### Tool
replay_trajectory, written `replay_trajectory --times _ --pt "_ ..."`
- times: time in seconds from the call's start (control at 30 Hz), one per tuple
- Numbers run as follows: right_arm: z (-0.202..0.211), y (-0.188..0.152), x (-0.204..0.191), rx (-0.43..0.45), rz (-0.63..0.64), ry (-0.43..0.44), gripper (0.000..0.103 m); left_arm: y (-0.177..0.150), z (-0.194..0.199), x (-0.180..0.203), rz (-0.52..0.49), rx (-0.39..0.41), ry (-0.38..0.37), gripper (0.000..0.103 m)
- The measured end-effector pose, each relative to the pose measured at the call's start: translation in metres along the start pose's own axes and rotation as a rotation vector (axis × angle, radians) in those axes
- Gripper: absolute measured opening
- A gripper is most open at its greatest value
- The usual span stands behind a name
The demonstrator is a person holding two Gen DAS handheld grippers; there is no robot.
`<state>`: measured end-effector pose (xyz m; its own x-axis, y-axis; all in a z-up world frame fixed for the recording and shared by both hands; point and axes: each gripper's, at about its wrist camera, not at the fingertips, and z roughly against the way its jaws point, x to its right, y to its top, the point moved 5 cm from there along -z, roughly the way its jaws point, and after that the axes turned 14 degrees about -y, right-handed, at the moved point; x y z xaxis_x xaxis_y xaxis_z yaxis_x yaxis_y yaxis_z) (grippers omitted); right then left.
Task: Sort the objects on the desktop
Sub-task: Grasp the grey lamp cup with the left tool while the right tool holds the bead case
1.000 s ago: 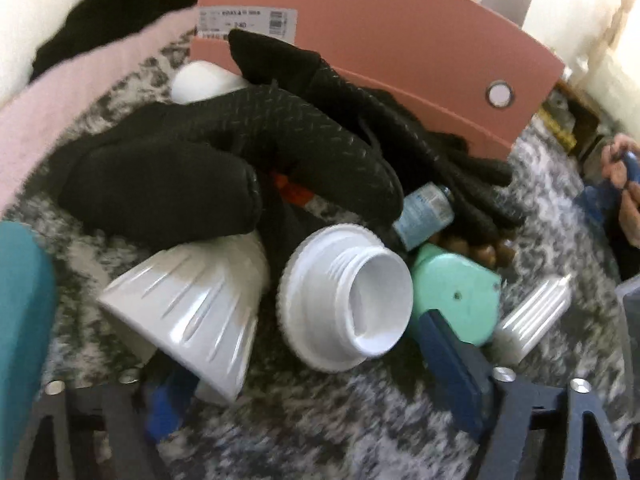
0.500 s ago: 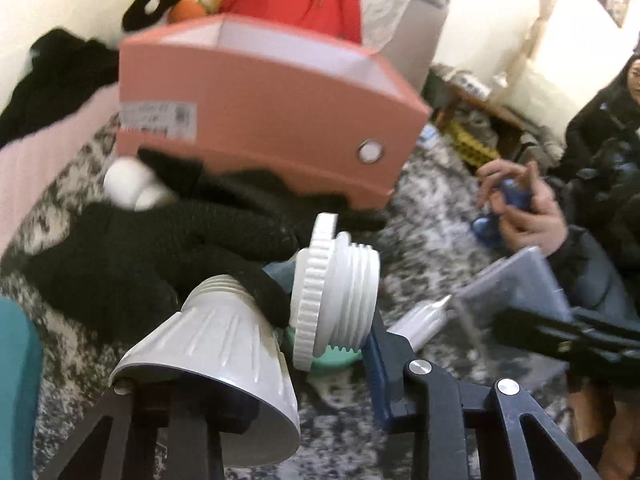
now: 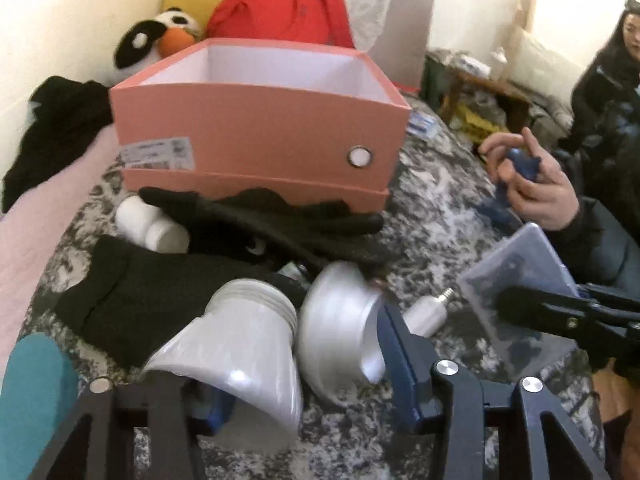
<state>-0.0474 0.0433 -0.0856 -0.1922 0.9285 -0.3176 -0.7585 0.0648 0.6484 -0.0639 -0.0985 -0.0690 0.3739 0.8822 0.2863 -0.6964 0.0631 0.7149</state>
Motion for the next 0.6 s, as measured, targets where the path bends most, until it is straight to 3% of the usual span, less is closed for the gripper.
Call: replay_trajectory --times 0.07,0.1,0.13,0.3,0.4,0.5,0.57,0.6 --pt "0.001 0.000 -0.001 0.003 0.001 0.003 0.025 0.001 0.003 -0.001 -0.011 0.012 0.007 0.033" --pt "0.002 0.000 -0.001 0.004 0.001 0.002 0.025 0.002 0.004 0.000 -0.025 0.014 0.020 0.006" --pt "0.002 0.000 -0.001 0.006 0.000 0.003 0.025 0.002 0.002 0.001 -0.042 0.010 0.034 0.000" --pt "0.004 0.002 0.000 0.016 -0.007 0.006 0.025 -0.003 -0.015 0.000 -0.081 -0.021 0.049 0.000" --pt "0.006 0.001 0.003 0.018 -0.015 0.004 0.025 -0.012 -0.025 -0.013 -0.020 -0.053 0.019 0.000" --pt "0.007 0.002 0.005 0.020 -0.025 0.004 0.025 -0.019 -0.013 -0.011 -0.012 -0.020 -0.031 0.000" --pt "0.006 0.001 0.005 0.016 -0.023 0.003 0.025 -0.024 -0.002 -0.006 -0.024 0.003 -0.066 0.006" --pt "0.005 0.001 0.004 0.013 -0.022 0.003 0.025 -0.027 0.003 -0.004 -0.029 0.006 -0.078 0.016"
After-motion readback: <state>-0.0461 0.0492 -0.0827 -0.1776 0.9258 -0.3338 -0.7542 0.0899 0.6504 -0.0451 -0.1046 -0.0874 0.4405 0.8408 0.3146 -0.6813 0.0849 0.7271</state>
